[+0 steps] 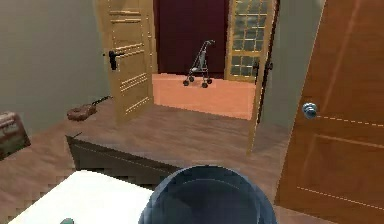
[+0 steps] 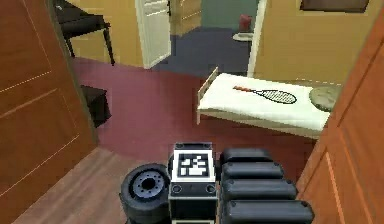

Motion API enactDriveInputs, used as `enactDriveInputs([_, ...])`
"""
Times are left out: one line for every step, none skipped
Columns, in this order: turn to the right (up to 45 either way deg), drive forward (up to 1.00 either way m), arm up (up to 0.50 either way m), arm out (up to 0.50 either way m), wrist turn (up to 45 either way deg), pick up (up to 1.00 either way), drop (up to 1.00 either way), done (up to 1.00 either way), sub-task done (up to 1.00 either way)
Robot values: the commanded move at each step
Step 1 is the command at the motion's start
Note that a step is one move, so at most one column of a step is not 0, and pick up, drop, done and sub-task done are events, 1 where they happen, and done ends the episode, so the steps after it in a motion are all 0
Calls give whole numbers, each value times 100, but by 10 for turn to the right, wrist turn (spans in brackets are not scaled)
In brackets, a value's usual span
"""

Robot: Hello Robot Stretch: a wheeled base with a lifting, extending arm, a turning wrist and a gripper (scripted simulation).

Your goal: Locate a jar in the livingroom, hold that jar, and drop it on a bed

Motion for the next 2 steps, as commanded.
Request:
enactDriveInputs([-450,0,0,0,0,0,0,0,0])
enactDriveInputs([-450,0,0,0,0,0,0,0,0])
